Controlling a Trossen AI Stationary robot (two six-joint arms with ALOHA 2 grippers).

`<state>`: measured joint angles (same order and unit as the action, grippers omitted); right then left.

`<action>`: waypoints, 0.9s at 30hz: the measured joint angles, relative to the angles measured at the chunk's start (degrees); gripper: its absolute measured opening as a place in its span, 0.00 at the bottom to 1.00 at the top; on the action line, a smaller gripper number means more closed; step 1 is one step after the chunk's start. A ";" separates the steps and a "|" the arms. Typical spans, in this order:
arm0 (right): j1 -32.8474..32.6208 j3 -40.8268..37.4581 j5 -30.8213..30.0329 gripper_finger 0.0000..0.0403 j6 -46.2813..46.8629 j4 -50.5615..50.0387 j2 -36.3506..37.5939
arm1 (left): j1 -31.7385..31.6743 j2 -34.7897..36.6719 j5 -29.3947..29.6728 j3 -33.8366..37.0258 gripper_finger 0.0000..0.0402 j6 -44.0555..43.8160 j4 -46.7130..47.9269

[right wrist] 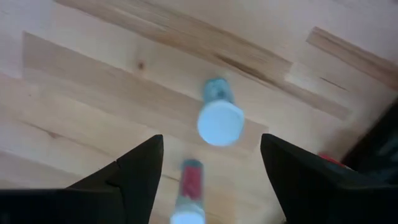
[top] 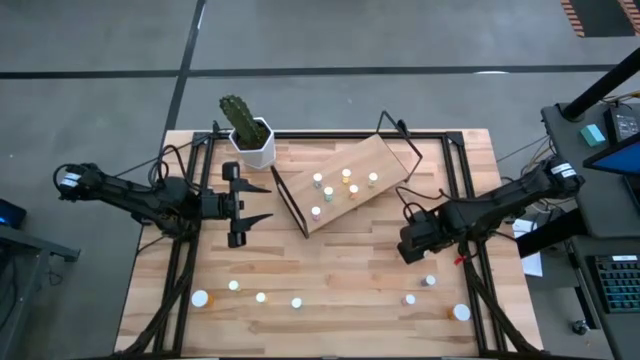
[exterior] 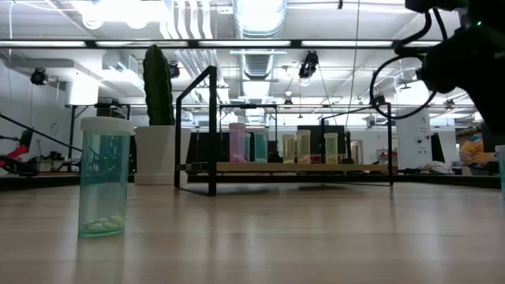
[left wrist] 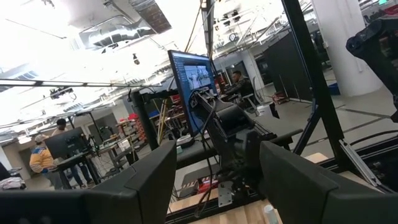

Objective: Pick and place medicine bottles onto shelf by color
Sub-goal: Put the blue pill bottle on the shelf

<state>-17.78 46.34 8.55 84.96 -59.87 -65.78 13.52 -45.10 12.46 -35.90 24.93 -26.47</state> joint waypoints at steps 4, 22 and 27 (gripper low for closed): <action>0.00 -2.16 -0.39 0.62 0.15 2.04 -0.33 | 0.00 0.00 0.01 0.00 0.53 0.00 -0.01; 0.00 -2.50 -1.07 0.38 -0.45 3.80 -3.55 | 0.02 -0.07 0.01 0.00 0.53 -0.02 0.00; 0.02 -2.50 -1.09 0.38 -0.50 3.76 -3.44 | 0.02 -0.07 0.01 0.00 0.53 -0.04 0.01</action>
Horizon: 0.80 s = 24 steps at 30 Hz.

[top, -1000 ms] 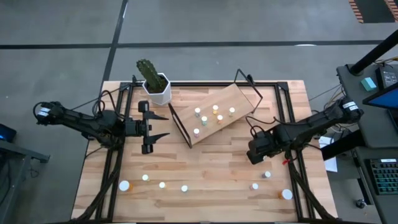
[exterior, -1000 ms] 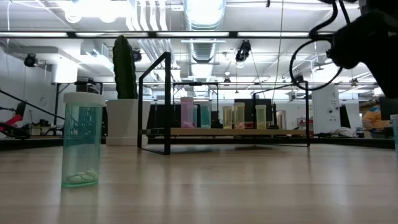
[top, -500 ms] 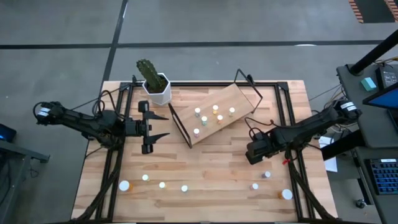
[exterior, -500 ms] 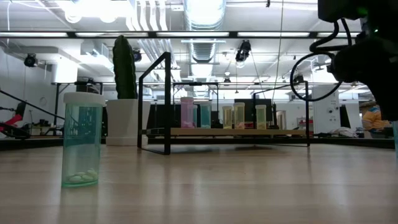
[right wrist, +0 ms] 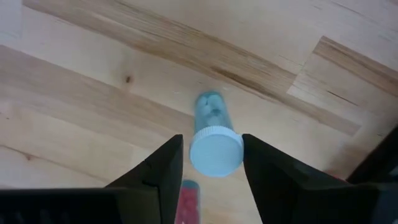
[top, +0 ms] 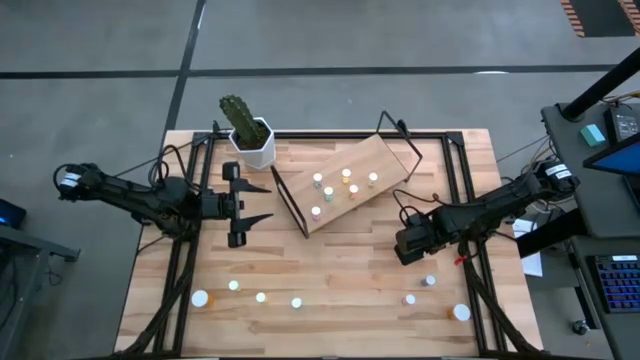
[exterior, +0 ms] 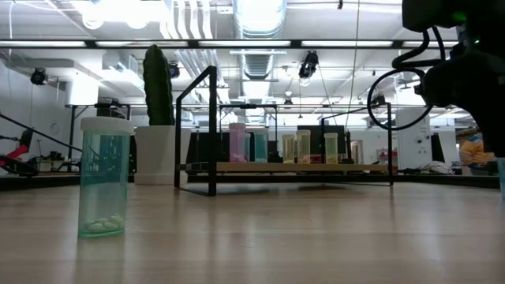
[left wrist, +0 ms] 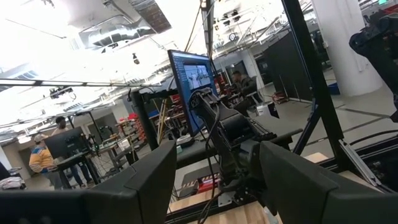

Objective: Pick and place medicine bottles onto shelf by color
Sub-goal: Put the blue pill bottle on the shelf

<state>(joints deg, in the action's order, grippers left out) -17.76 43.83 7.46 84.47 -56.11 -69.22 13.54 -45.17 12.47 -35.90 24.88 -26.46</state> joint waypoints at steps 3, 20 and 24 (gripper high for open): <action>0.00 0.00 -0.17 0.38 0.00 -0.12 -0.09 | 0.00 0.00 0.00 0.00 0.53 -0.19 -0.01; 0.00 0.00 -1.49 0.38 -0.46 -0.12 -0.23 | -0.01 -0.07 0.00 0.00 0.53 -0.48 0.00; 0.00 0.00 -1.49 0.37 -0.46 -0.12 -0.23 | -0.02 -0.07 -0.01 0.00 0.53 -0.48 0.00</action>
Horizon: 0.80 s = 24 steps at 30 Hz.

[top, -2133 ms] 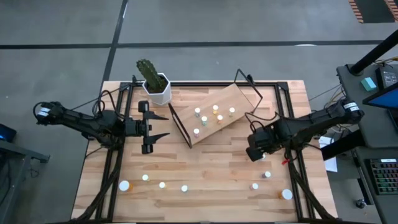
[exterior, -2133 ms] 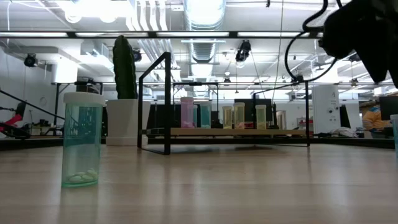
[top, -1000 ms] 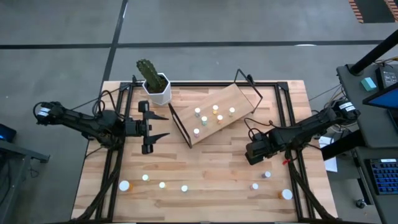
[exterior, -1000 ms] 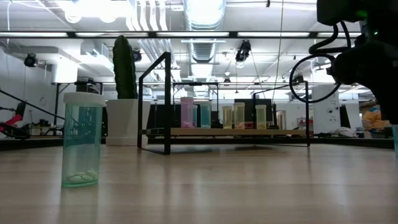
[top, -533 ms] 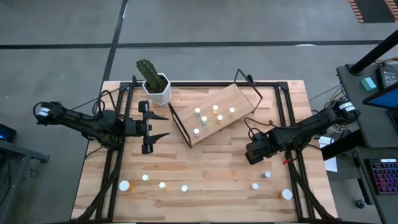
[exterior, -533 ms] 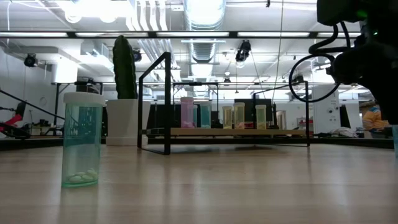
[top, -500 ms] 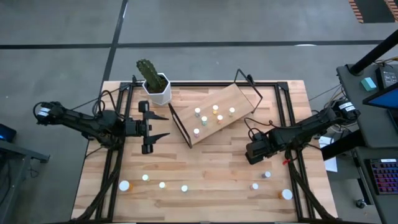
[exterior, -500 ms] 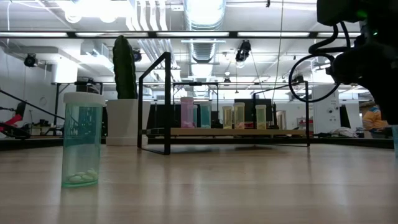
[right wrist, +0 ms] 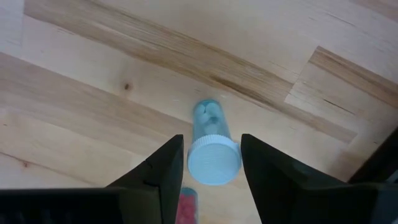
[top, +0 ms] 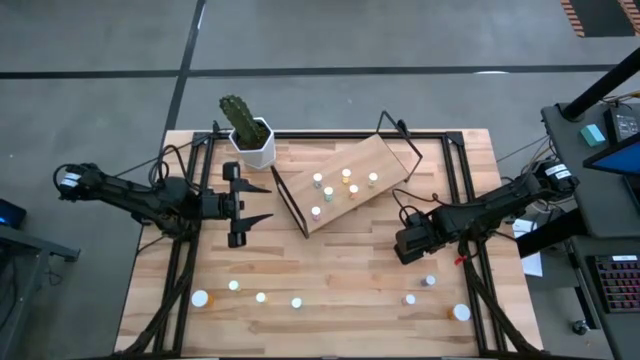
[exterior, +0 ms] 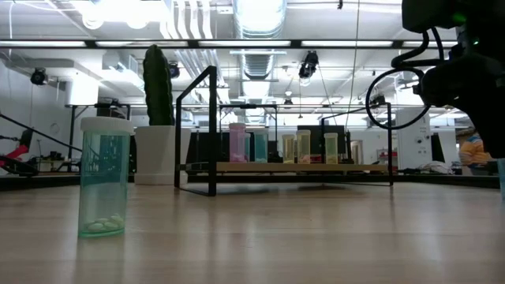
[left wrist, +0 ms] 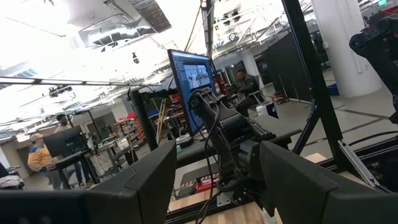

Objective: Pick and place medicine bottles onto shelf by color
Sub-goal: Put the blue pill bottle on the shelf

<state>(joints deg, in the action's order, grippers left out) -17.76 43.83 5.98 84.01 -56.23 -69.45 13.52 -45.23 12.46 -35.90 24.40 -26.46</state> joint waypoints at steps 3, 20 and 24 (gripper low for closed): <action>0.00 0.00 0.00 0.35 -0.04 0.05 0.00 | 0.00 0.00 0.01 0.00 0.53 0.00 0.00; 3.07 10.18 -1.59 0.29 -9.47 0.43 -2.04 | 0.00 -0.01 0.01 0.00 0.53 0.00 -0.27; 5.66 18.59 -2.11 0.29 -19.72 -1.09 -7.84 | 0.02 -0.02 0.01 -0.02 0.53 0.00 -0.48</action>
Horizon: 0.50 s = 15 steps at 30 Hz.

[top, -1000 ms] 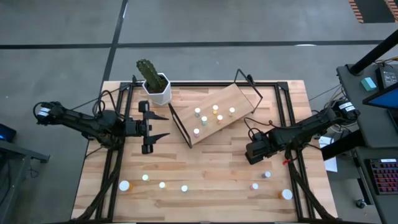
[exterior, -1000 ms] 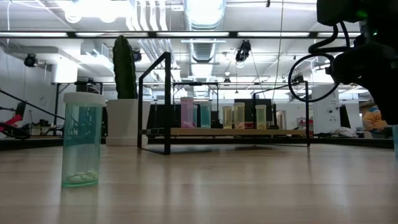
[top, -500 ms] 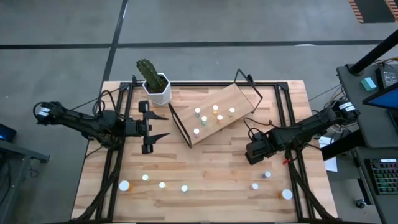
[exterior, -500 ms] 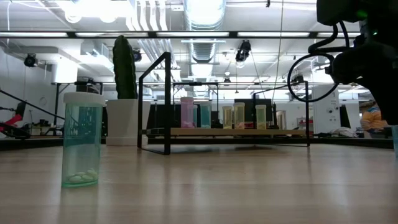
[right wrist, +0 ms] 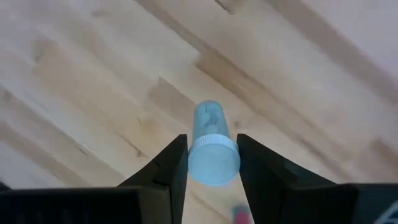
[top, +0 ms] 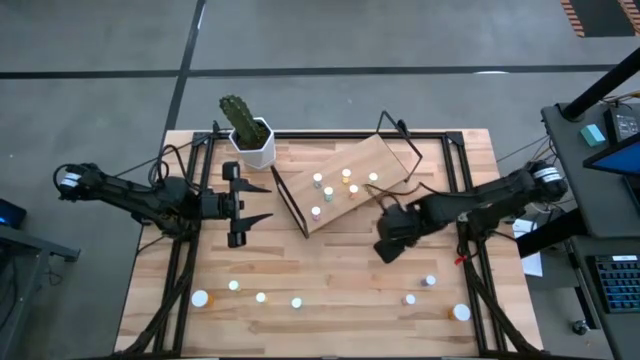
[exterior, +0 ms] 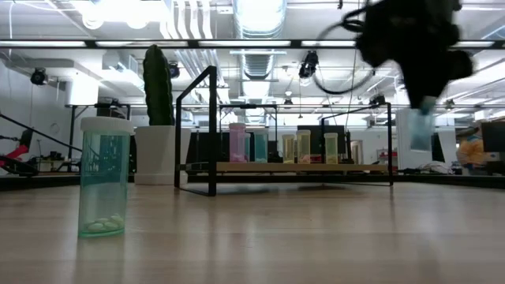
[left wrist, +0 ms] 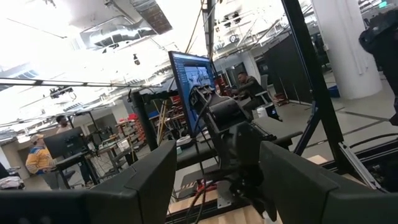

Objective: Pick and place medicine bottles onto shelf by color
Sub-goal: Put the blue pill bottle on the shelf

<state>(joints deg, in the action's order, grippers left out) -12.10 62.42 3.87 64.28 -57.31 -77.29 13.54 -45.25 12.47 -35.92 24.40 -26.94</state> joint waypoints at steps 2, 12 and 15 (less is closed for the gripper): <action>1.47 4.88 -0.04 0.29 -7.60 -1.65 -3.79 | -0.02 0.01 0.00 0.00 0.53 0.00 0.00; 4.22 28.21 -3.20 0.28 -69.18 -11.14 -18.47 | 0.00 0.00 0.00 0.00 0.53 -0.02 0.07; 4.26 32.30 -5.30 0.28 -87.97 -11.85 -21.53 | -0.01 0.00 -0.01 0.00 0.53 -0.02 0.08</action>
<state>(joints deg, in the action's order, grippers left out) -7.84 94.73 -1.44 -23.69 -69.17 -98.82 13.53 -45.25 12.46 -35.92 24.38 -26.86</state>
